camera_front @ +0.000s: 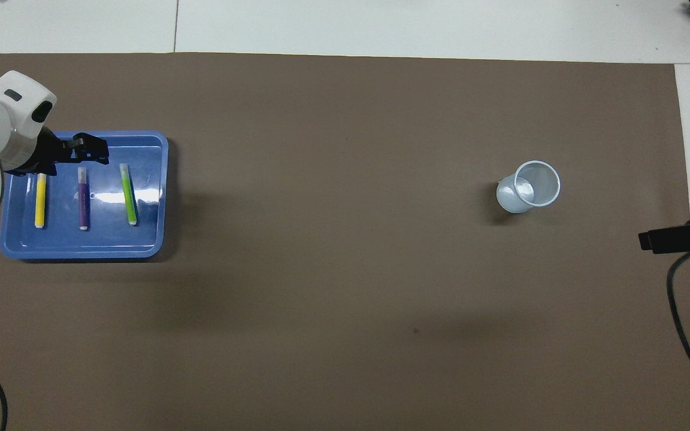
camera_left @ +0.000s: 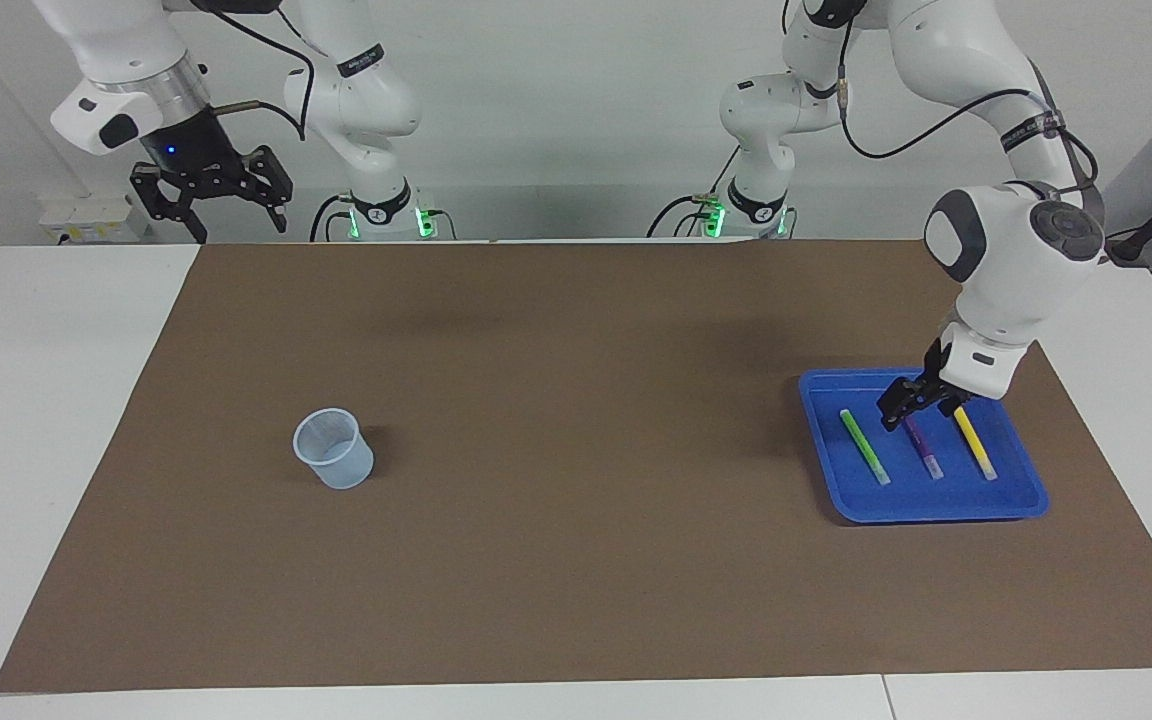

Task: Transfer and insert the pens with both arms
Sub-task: 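Grasp the green pen with the left gripper while the right gripper advances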

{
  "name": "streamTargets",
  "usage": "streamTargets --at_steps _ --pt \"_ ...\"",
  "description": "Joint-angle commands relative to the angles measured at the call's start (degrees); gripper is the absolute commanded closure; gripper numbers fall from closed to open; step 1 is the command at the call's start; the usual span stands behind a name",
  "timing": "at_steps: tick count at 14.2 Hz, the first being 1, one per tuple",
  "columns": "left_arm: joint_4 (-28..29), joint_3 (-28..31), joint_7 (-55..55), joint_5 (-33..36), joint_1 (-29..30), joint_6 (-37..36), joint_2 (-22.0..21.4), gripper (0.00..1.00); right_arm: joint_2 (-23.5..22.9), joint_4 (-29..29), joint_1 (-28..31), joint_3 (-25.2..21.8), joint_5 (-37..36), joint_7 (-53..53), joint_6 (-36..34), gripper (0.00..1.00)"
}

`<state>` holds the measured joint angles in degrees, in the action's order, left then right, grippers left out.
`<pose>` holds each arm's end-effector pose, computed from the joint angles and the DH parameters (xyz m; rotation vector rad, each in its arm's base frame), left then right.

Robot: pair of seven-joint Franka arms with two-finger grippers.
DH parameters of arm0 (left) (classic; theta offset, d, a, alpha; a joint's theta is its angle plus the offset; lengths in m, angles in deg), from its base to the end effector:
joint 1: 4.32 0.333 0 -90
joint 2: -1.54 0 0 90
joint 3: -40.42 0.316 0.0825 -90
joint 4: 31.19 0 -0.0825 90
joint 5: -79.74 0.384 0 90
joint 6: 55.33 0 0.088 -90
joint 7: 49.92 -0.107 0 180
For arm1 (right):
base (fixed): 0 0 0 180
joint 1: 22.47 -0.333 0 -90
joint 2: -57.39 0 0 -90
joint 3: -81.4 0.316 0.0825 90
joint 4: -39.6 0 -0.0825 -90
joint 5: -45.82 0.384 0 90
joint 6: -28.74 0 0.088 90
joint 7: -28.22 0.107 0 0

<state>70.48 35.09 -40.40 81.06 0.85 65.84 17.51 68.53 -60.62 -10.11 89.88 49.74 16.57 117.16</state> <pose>0.6390 0.0035 0.4084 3.1199 0.2445 0.0974 0.4898 -0.0183 0.6385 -3.0932 -0.2077 0.0125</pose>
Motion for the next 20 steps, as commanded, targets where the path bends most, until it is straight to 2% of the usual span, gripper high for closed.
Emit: streamTargets --at_steps 1,6,8,12,18,20 --pt "0.8 -0.1 0.2 1.0 0.2 2.9 2.8 0.0 1.8 -1.4 0.1 0.0 1.1 1.4 -2.2 0.0" --pt "4.8 -0.1 0.2 1.0 0.7 8.6 3.7 0.01 2.8 -5.6 -1.7 0.4 0.1 0.4 3.9 0.0" --pt "5.3 0.0 0.2 1.0 0.7 10.0 4.7 0.02 2.8 -5.6 -1.4 0.3 0.0 0.4 3.9 0.0" --pt "6.8 -0.1 0.4 1.0 0.6 11.3 4.7 0.05 2.7 -5.2 -1.0 0.1 -0.1 0.4 3.9 0.0" --pt "10.3 -0.1 1.0 1.0 0.5 15.3 4.4 0.09 3.2 -1.4 -1.1 -0.1 -0.1 -1.1 3.2 0.0" --pt "10.3 -0.1 1.5 1.0 0.2 15.2 4.4 0.18 3.9 -0.8 -1.1 -1.0 -0.1 -5.3 1.7 0.0"
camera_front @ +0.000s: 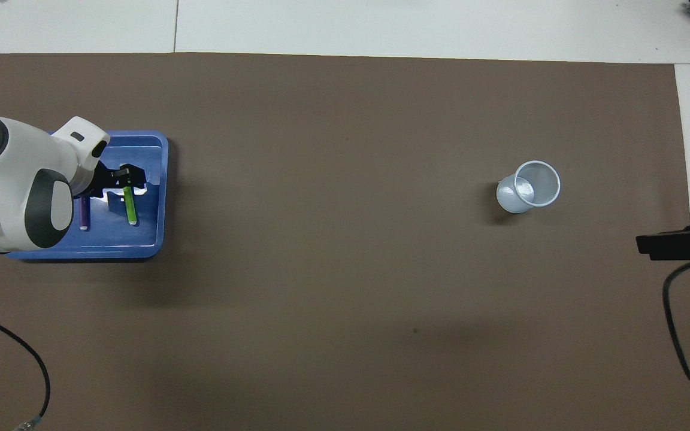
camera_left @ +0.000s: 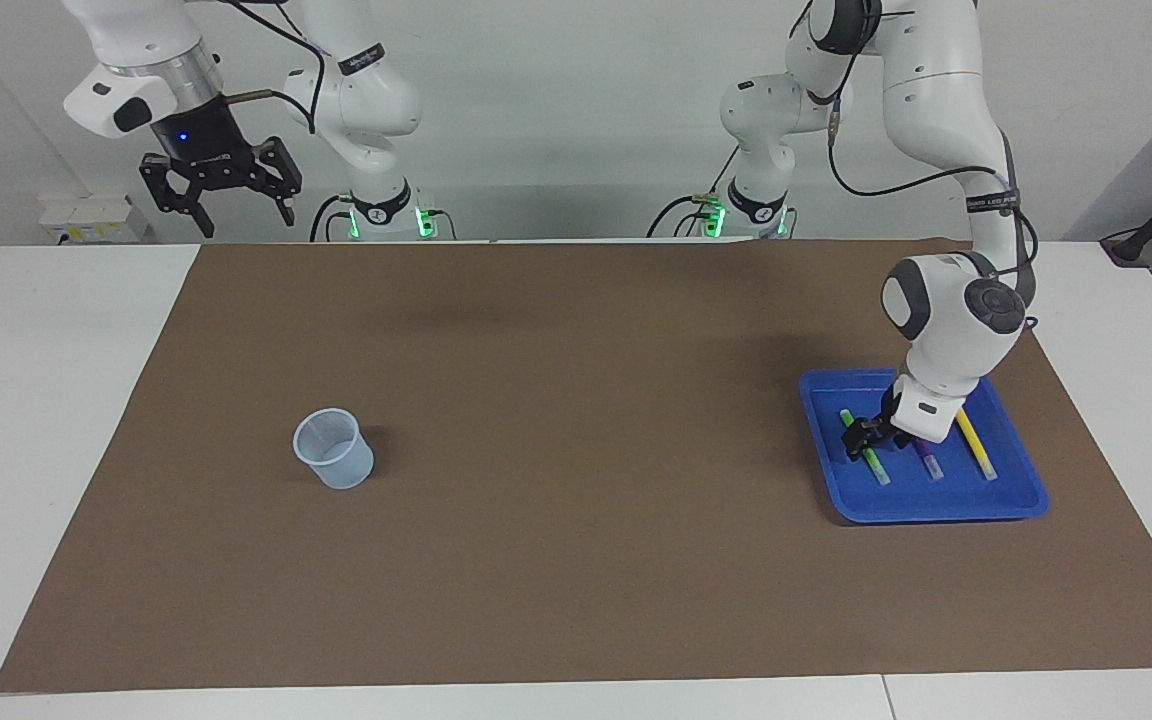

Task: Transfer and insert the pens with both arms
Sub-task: 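Grasp the green pen with the left gripper while the right gripper advances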

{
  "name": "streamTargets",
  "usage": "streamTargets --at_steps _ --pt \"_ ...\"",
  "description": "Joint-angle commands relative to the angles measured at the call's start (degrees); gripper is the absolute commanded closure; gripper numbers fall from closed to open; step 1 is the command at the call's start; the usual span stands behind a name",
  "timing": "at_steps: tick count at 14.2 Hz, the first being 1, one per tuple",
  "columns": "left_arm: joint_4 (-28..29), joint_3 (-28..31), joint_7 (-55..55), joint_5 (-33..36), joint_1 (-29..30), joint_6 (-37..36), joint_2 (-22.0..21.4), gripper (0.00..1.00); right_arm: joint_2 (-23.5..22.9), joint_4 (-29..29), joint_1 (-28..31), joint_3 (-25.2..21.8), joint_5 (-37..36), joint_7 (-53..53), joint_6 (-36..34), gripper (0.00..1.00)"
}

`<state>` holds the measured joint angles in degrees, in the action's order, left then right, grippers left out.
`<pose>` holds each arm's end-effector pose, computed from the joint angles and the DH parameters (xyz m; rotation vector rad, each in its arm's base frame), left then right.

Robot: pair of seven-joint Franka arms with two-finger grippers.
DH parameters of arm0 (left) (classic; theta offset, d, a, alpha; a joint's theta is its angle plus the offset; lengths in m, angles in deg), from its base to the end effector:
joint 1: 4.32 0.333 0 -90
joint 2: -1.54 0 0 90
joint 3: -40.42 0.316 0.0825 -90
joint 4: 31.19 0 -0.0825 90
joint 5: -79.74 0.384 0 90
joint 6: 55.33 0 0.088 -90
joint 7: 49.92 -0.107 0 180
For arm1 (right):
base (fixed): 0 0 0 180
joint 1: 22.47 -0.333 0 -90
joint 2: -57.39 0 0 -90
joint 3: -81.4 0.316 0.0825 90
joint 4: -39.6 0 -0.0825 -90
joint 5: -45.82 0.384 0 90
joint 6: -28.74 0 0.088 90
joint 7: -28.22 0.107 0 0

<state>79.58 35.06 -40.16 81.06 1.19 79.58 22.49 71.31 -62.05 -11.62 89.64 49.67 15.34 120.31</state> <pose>0.6254 0.0048 0.3036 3.1087 0.2559 0.0871 0.4805 -0.0058 0.6550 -3.1041 -0.2747 -0.1067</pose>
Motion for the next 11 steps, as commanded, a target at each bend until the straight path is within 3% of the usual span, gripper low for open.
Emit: streamTargets --at_steps 1,6,9,11 --pt "1.2 -0.1 1.6 1.0 -0.2 1.5 -0.6 0.21 1.5 0.6 0.3 -0.9 0.0 -5.7 -1.7 0.0" --pt "1.2 -0.1 1.6 1.0 -0.6 1.0 -0.6 0.24 2.7 -0.5 0.2 -1.0 0.1 -4.9 -1.0 0.0" --pt "1.2 -0.1 3.1 1.0 -0.9 0.9 -0.6 0.41 3.8 -3.4 0.4 -1.0 0.2 -4.8 -0.2 0.0" --pt "1.2 -0.1 3.1 1.0 -0.9 0.7 -0.6 0.45 3.4 -5.4 0.5 -1.1 0.5 -5.0 1.8 0.0"
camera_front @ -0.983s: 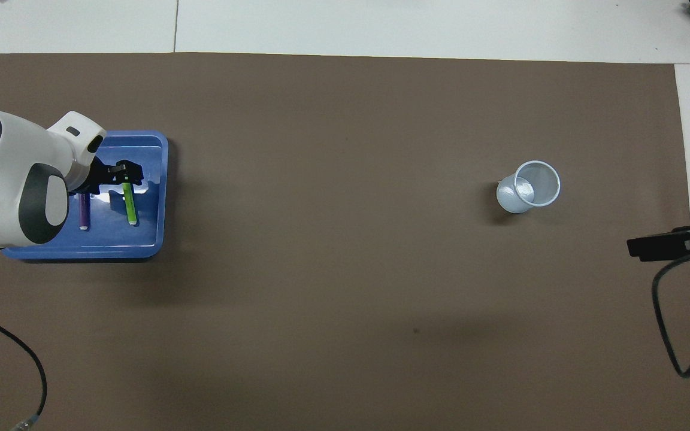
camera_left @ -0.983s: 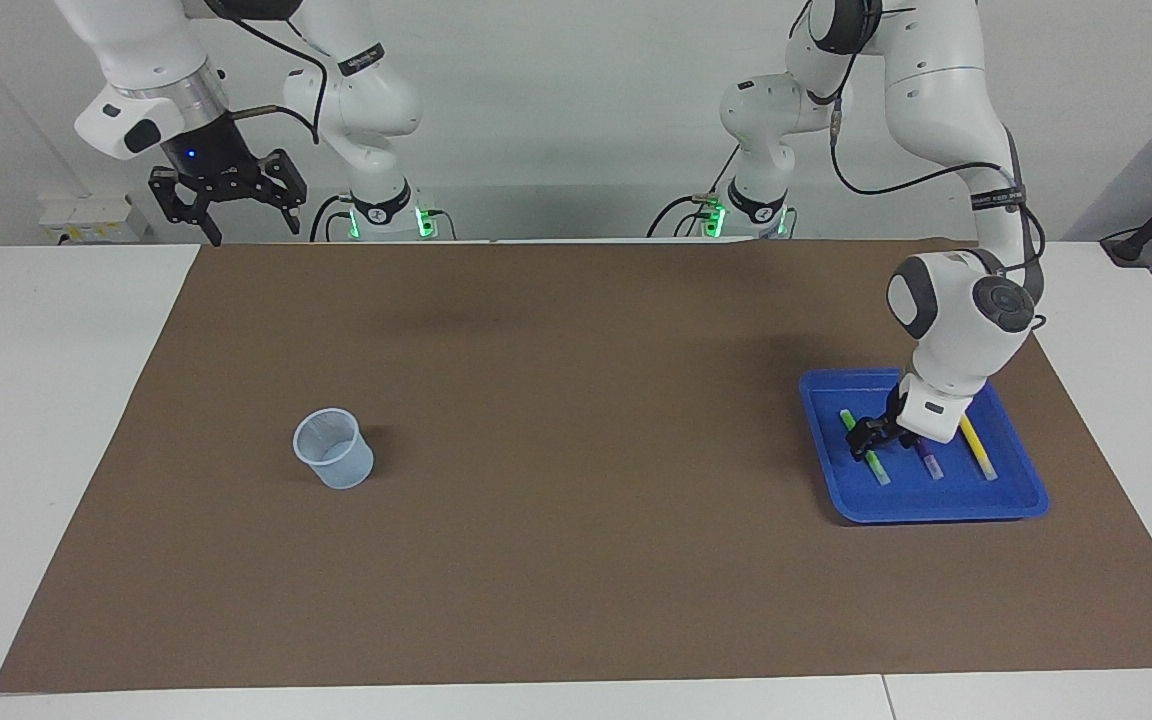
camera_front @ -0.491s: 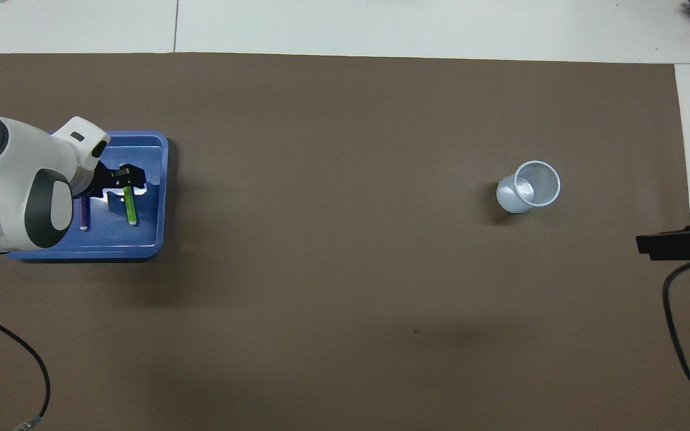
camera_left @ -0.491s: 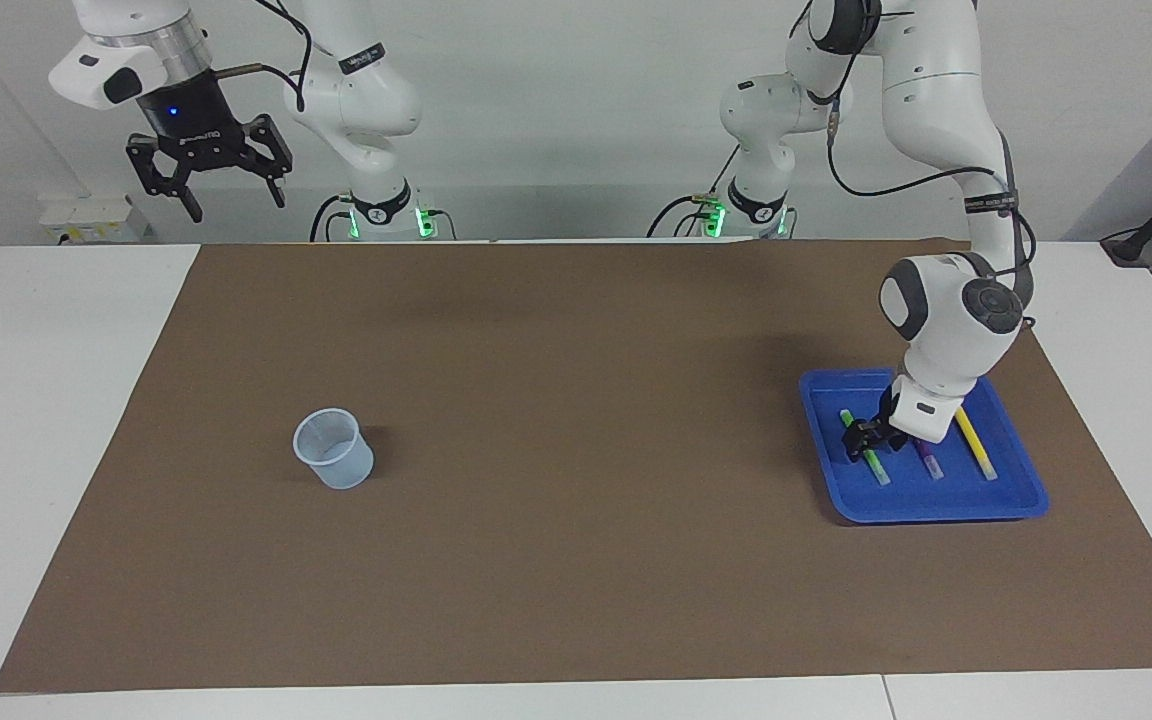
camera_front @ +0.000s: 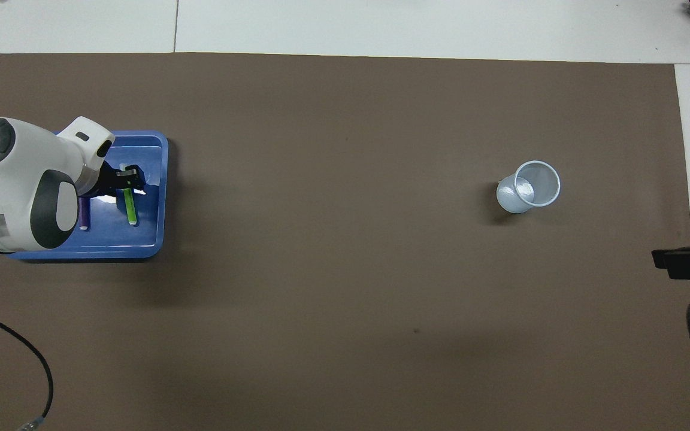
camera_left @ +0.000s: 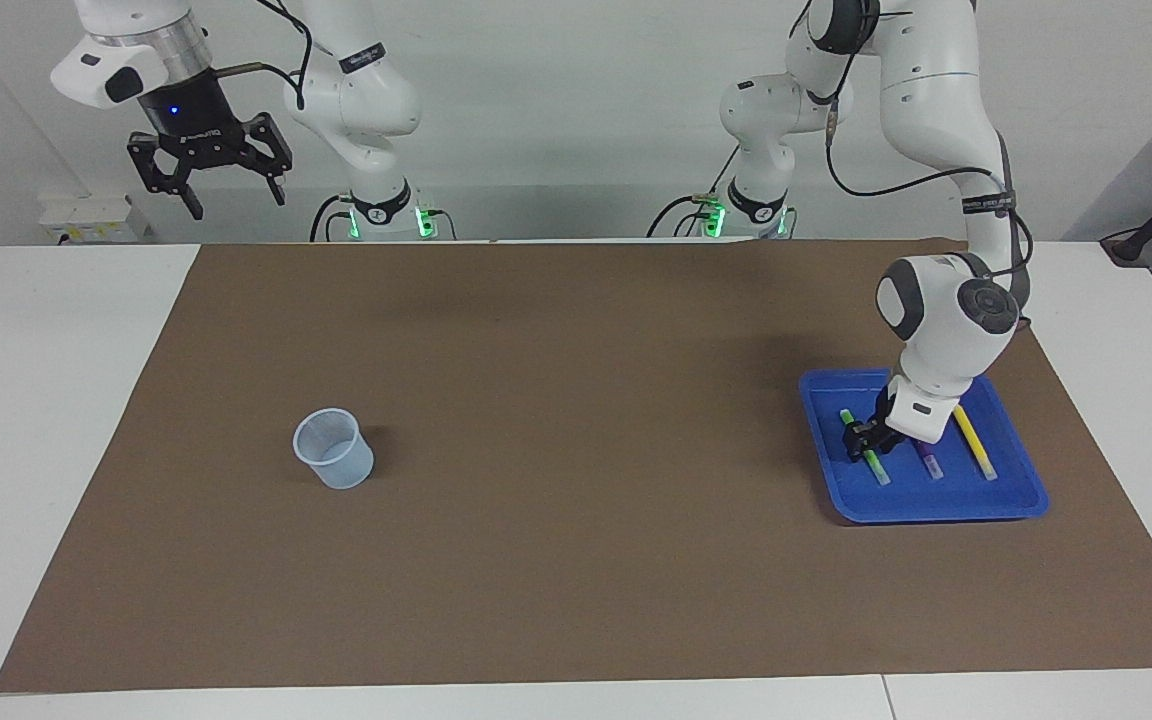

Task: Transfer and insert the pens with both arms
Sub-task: 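Grasp the green pen with the left gripper while the right gripper advances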

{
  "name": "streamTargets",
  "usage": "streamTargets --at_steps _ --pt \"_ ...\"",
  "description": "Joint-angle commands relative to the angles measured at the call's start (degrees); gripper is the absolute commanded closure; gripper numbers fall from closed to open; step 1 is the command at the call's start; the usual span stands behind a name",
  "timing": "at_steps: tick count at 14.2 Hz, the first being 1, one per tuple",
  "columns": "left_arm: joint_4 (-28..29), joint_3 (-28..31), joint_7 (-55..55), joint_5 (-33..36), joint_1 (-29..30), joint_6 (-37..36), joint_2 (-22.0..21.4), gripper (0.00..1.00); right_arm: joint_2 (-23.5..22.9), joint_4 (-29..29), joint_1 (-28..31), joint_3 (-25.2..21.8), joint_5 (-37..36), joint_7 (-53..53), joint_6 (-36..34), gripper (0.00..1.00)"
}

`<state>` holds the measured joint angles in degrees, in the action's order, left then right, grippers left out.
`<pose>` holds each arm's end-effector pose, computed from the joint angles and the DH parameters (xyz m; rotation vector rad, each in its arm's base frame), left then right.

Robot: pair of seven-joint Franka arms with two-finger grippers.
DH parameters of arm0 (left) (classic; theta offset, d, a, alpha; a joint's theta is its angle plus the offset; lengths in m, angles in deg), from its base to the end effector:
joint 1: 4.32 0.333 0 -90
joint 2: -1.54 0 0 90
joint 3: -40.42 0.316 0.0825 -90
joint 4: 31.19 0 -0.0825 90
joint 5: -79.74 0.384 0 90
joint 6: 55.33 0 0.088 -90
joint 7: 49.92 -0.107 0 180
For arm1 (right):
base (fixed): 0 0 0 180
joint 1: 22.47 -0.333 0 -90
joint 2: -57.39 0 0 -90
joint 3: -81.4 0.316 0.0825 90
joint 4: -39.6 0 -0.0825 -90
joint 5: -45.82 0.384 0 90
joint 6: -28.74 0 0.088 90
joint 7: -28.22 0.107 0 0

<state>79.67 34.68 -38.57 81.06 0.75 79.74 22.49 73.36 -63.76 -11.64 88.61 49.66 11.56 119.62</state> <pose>0.6252 -0.0040 0.3033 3.1031 0.2772 0.0882 0.4674 -0.0135 0.6568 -3.0989 -0.3497 -0.0992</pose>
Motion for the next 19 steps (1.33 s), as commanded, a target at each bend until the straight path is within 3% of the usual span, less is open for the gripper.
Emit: streamTargets --at_steps 1,7,11,19 --pt "1.1 0.3 1.5 1.0 -0.5 0.5 -0.6 0.46 1.0 -4.6 0.4 -0.1 0.8 -1.1 3.4 0.0" --pt "0.8 0.3 1.3 1.0 -0.8 0.2 -0.6 0.69 -2.0 -6.8 -0.5 0.2 1.1 1.4 5.9 0.0" --pt "0.1 0.3 1.4 1.0 -0.9 -1.0 -0.6 0.99 -4.5 -6.6 -1.6 0.3 2.1 1.5 6.6 0.0" --pt "-9.2 0.2 1.7 0.9 -1.5 -13.0 -0.3 1.0 -7.4 -6.9 -5.6 0.5 5.1 7.3 10.2 0.0"
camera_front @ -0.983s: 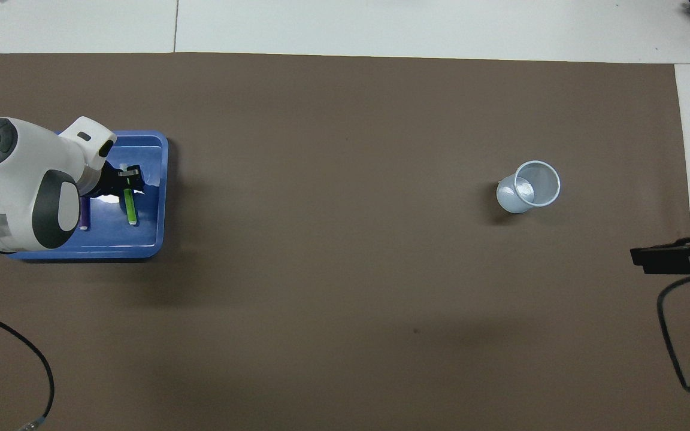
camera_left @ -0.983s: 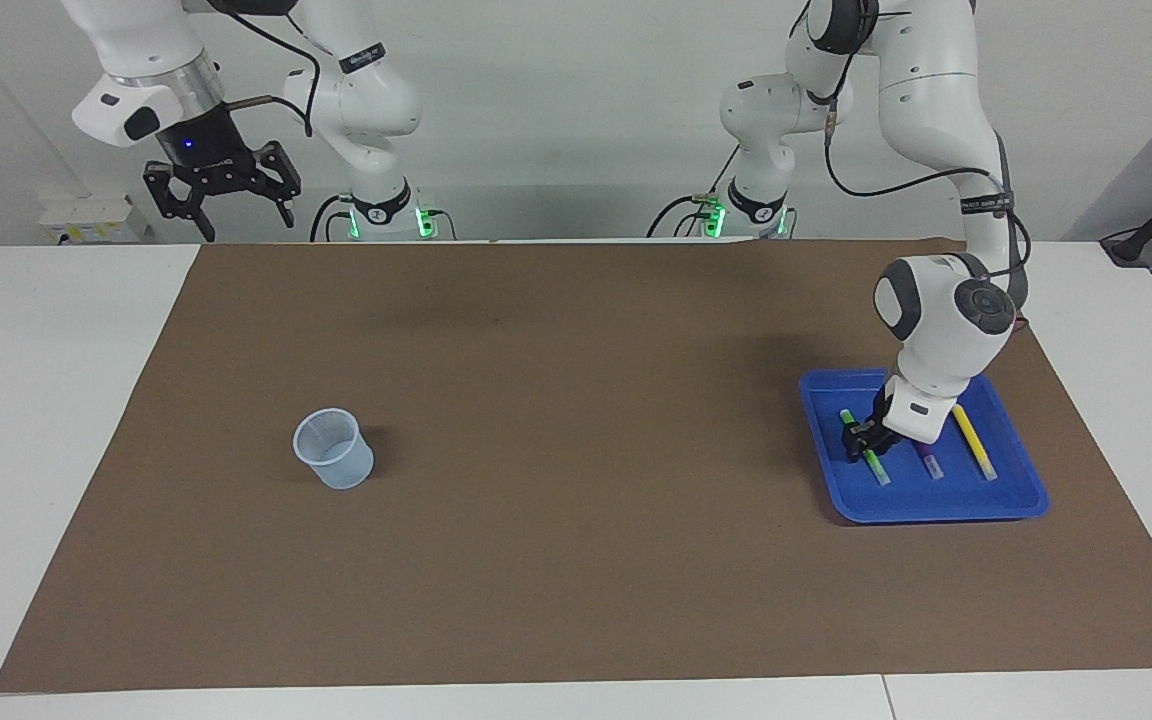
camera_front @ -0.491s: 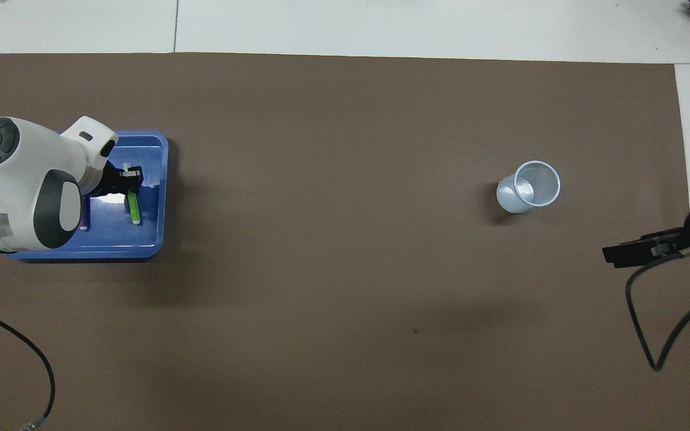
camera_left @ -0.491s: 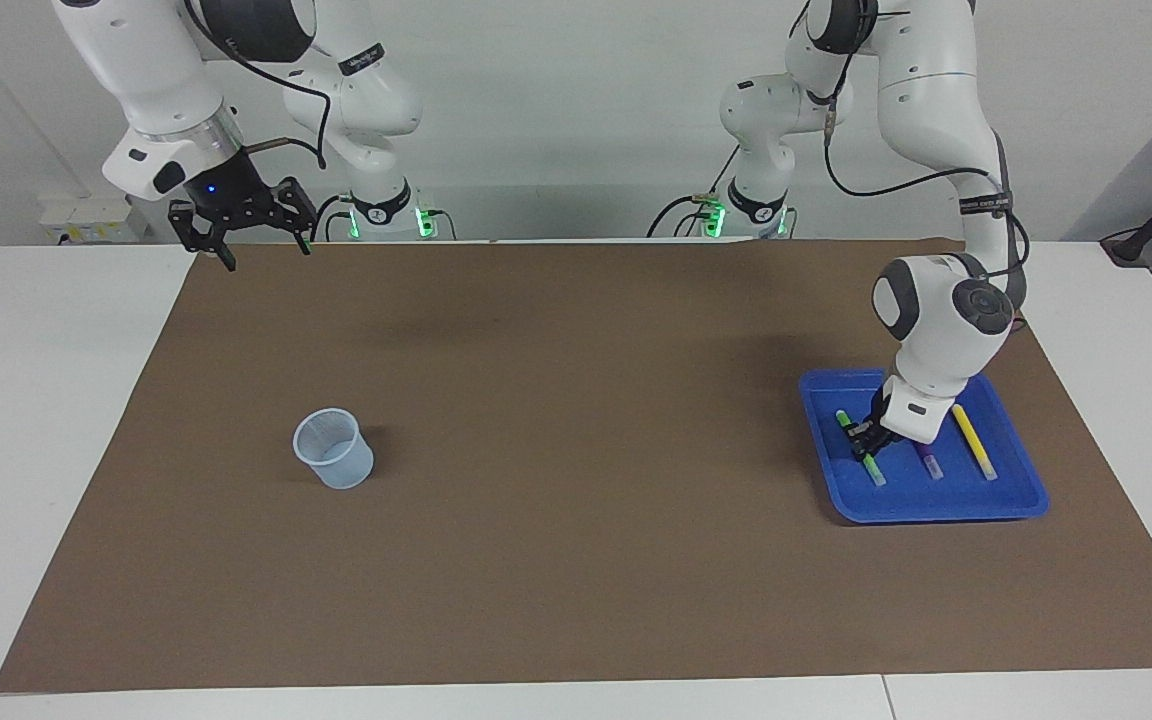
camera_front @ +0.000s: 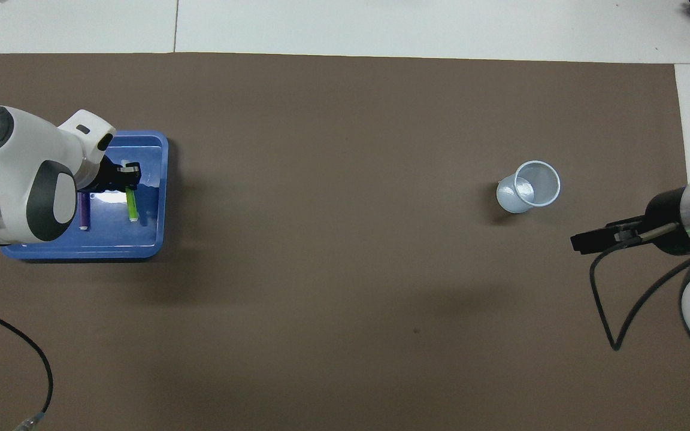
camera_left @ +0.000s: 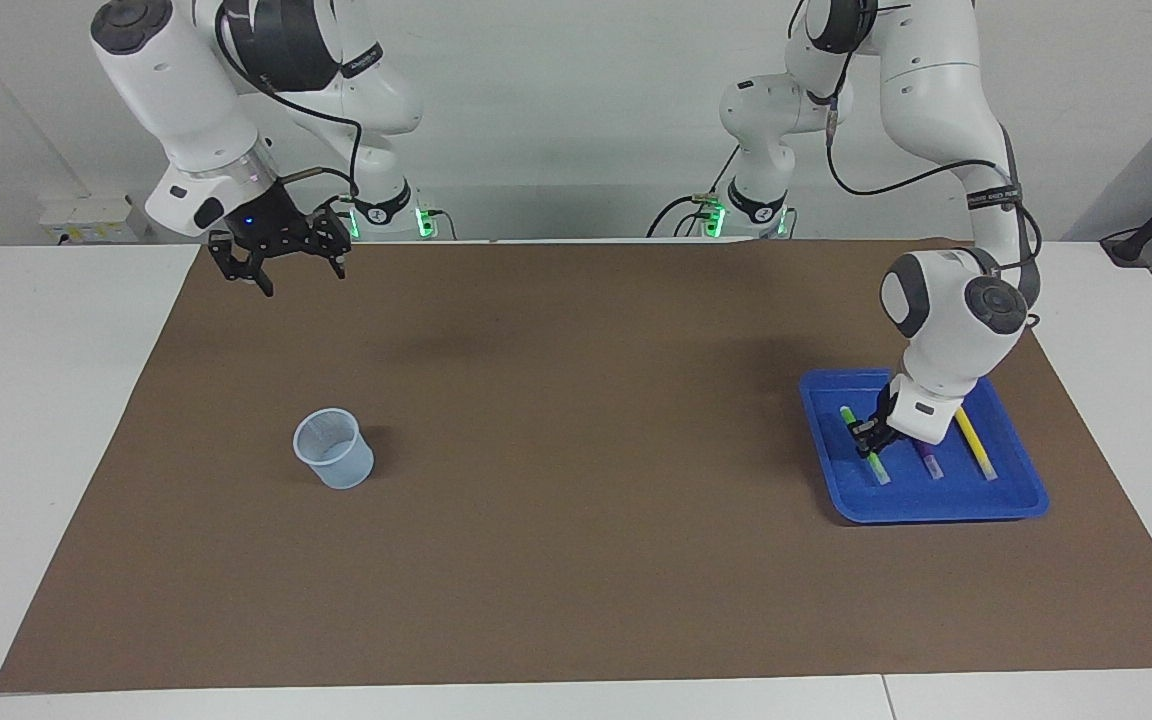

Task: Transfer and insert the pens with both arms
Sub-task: 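Grasp the green pen with the left gripper while the right gripper advances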

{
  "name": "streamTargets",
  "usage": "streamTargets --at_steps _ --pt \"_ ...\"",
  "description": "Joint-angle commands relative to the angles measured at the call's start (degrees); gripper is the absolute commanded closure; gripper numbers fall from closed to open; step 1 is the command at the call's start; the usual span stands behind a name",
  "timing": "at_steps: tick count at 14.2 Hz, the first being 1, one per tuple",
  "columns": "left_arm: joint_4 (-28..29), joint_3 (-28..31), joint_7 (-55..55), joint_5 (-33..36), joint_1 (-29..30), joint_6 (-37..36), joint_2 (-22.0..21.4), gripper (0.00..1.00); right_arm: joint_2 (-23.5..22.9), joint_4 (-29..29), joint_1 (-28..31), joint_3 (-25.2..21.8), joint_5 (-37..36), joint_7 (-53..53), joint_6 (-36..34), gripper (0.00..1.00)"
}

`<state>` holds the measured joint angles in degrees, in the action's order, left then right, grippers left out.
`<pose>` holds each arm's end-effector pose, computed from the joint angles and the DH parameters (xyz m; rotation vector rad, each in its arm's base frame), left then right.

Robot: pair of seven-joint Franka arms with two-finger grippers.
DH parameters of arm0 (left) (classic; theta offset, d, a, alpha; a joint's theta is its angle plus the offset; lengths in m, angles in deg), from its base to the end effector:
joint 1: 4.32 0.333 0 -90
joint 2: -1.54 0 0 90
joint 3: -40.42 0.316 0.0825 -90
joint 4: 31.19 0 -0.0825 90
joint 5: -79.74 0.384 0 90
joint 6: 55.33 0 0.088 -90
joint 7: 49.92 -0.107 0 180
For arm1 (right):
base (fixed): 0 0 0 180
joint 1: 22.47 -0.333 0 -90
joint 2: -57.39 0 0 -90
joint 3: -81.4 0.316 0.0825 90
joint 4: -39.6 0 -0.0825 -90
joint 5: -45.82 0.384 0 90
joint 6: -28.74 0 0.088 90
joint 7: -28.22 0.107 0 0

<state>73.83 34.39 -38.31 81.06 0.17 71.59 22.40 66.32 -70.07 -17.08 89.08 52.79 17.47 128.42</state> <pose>0.6389 -0.0119 0.3365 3.1093 0.2639 0.0281 0.5106 0.0353 0.5585 -3.0256 -0.3099 0.0186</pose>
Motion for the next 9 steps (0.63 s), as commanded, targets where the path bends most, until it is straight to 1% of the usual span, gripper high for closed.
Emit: streamTargets --at_steps 1,3,5,9 --pt "-5.0 0.5 1.9 0.4 -0.9 -6.7 -0.4 1.0 -0.4 -0.6 -0.2 0.1 2.6 1.7 1.6 0.0" --pt "-7.5 0.1 5.1 0.3 -1.0 -10.1 -0.6 1.0 -0.4 -1.4 -0.3 0.1 2.6 1.7 2.2 0.0" --pt "-8.7 -0.1 8.9 0.2 -2.4 -13.3 -1.4 1.0 -0.7 -1.5 -0.3 0.1 2.6 1.7 2.3 0.0" --pt "-8.6 -0.1 19.2 -3.3 -6.0 -13.9 -3.5 1.0 -0.6 -1.9 -0.4 0.1 2.6 1.7 2.2 0.0"
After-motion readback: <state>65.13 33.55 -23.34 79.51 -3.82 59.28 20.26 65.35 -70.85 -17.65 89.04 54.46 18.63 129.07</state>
